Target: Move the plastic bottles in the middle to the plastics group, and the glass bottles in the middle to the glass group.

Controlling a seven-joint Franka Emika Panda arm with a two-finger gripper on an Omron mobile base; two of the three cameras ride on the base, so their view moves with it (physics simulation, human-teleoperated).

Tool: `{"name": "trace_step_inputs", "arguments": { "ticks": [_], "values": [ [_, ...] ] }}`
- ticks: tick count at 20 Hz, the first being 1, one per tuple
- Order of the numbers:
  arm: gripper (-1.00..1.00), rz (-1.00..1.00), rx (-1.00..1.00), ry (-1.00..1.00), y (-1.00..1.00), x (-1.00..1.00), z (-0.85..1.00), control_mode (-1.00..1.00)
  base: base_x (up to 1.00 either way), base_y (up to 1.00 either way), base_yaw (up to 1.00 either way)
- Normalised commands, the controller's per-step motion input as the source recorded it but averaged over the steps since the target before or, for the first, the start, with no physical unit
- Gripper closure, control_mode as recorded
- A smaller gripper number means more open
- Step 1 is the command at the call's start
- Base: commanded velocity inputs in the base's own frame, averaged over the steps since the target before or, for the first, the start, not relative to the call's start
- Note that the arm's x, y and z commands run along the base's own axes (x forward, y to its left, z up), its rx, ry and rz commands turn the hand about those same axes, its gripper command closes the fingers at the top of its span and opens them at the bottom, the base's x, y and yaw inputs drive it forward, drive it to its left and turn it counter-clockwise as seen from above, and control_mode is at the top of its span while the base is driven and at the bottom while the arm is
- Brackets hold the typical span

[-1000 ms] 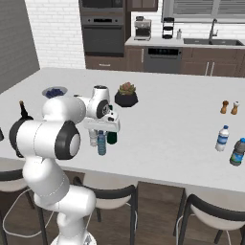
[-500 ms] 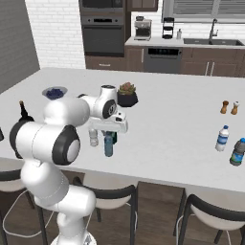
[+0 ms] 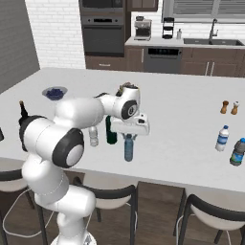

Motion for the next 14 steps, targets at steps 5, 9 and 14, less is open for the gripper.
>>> {"name": "trace_step_inputs", "arguments": {
  "ticks": [5, 9, 14],
  "values": [
    [1.0, 0.0, 0.0, 0.07, -1.0, -0.03, 0.08, -1.0, 0.0, 0.0, 0.0],
    [1.0, 0.0, 0.0, 0.06, -0.98, 0.0, 0.14, -1.0, 0.0, 0.0, 0.0],
    [1.0, 0.0, 0.0, 0.03, -0.9, -0.05, 0.04, -1.0, 0.0, 0.0, 0.0]
  ]
}}
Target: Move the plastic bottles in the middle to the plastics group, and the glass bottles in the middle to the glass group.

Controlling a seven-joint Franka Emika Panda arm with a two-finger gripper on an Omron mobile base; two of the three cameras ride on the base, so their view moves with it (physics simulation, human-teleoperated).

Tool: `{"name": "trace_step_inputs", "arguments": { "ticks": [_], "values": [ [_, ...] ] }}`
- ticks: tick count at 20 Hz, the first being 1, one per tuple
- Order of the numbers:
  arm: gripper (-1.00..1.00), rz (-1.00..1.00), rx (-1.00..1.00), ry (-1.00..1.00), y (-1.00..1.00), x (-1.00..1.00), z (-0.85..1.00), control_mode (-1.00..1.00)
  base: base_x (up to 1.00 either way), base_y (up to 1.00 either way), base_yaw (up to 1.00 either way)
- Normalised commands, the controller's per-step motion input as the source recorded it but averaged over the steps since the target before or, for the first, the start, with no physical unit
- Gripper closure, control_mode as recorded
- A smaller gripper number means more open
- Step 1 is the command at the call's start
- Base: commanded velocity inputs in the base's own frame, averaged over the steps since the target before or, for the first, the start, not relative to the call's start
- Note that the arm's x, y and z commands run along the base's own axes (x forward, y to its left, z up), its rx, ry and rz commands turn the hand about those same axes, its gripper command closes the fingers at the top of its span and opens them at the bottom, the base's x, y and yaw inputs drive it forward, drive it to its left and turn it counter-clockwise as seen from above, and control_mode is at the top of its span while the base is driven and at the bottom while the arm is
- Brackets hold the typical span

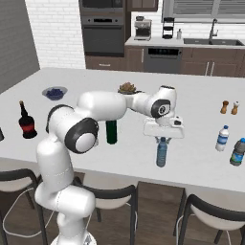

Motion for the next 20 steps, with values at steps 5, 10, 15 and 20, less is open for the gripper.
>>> {"name": "trace_step_inputs", "arguments": {
  "ticks": [5, 10, 15, 20],
  "values": [
    [1.0, 0.0, 0.0, 0.0, -0.72, -0.02, 0.0, -1.0, 0.0, 0.0, 0.0],
    [1.0, 0.0, 0.0, 0.0, -0.7, 0.0, 0.0, -1.0, 0.0, 0.0, 0.0],
    [1.0, 0.0, 0.0, 0.0, -0.66, 0.02, 0.0, -1.0, 0.0, 0.0, 0.0],
    [1.0, 0.0, 0.0, 0.0, -0.34, 0.2, 0.0, -1.0, 0.0, 0.0, 0.0]
  ]
}}
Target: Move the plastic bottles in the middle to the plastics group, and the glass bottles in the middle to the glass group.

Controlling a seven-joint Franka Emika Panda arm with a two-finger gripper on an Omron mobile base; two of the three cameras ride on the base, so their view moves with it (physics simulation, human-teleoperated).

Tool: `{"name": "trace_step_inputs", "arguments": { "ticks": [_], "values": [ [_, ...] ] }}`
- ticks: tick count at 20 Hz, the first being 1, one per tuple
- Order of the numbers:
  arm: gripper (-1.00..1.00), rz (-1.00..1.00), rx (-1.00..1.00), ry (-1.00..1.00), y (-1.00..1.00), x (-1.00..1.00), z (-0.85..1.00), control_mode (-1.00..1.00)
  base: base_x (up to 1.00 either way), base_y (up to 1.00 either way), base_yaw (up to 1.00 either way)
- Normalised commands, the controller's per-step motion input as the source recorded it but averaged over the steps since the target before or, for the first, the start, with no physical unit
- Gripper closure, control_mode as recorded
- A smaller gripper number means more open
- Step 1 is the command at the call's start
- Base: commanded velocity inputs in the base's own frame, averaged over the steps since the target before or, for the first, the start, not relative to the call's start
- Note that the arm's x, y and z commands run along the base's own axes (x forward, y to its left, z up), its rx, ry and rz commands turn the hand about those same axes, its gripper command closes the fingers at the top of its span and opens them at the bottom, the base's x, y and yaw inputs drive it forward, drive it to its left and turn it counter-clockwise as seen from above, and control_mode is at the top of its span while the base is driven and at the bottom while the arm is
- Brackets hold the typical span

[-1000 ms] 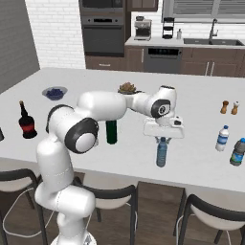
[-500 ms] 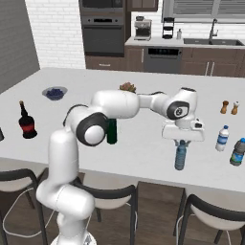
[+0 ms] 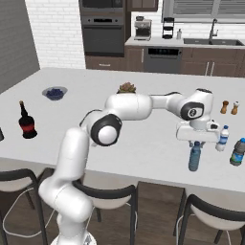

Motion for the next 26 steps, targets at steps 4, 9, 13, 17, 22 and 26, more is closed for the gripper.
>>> {"name": "trace_step_inputs", "arguments": {
  "ticks": [4, 9, 13, 17, 22, 26],
  "values": [
    [1.0, 0.0, 0.0, 0.0, -0.07, 0.09, -0.17, -1.0, 0.0, 0.0, 0.0],
    [1.0, 0.0, -0.02, -0.02, 0.0, 0.0, -0.32, -1.0, 0.0, 0.0, 0.0],
    [1.0, 0.0, -0.13, -0.14, 0.11, -0.02, -0.28, -1.0, 0.0, 0.0, 0.0],
    [1.0, 0.0, -0.1, -0.18, 0.0, 0.0, -0.02, -1.0, 0.0, 0.0, 0.0],
    [1.0, 0.0, -0.1, -0.13, 0.0, 0.0, -0.08, -1.0, 0.0, 0.0, 0.0],
    [1.0, 0.0, -0.06, -0.02, 0.03, 0.02, -0.11, -1.0, 0.0, 0.0, 0.0]
  ]
}}
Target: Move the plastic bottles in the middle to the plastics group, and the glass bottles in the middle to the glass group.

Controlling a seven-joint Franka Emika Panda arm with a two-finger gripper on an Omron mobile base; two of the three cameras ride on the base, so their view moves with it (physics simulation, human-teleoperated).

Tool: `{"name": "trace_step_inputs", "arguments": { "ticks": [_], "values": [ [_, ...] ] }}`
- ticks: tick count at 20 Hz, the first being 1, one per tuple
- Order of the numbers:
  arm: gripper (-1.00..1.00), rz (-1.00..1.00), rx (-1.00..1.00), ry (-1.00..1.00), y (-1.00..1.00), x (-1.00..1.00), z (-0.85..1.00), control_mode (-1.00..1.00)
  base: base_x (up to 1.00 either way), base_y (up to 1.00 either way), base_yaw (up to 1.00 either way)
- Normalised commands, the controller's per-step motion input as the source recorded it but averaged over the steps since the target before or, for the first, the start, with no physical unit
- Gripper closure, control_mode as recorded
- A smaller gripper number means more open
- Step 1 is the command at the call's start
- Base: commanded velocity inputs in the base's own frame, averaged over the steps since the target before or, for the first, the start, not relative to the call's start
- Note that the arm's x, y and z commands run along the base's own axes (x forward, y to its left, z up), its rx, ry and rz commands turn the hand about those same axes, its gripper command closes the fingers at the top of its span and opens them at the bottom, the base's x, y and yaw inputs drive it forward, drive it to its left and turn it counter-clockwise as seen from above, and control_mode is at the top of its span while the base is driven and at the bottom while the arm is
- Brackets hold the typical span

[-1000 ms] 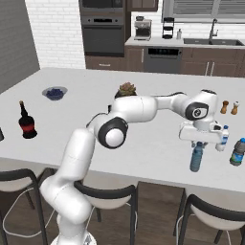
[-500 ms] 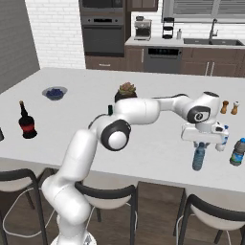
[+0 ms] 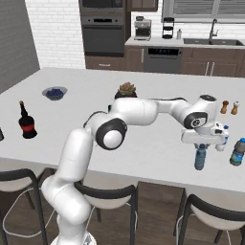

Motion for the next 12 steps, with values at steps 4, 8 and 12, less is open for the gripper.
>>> {"name": "trace_step_inputs", "arguments": {
  "ticks": [4, 8, 12],
  "values": [
    [-1.0, 0.0, -0.01, 0.0, 0.02, 0.11, 0.0, -1.0, 0.0, 0.0, 0.0],
    [-1.0, 0.0, 0.0, -0.01, 0.0, 0.14, 0.27, -1.0, 0.0, 0.0, 0.0],
    [-1.0, 0.0, 0.0, 0.0, 0.0, 0.08, 0.66, -1.0, 0.0, 0.0, 0.0]
  ]
}}
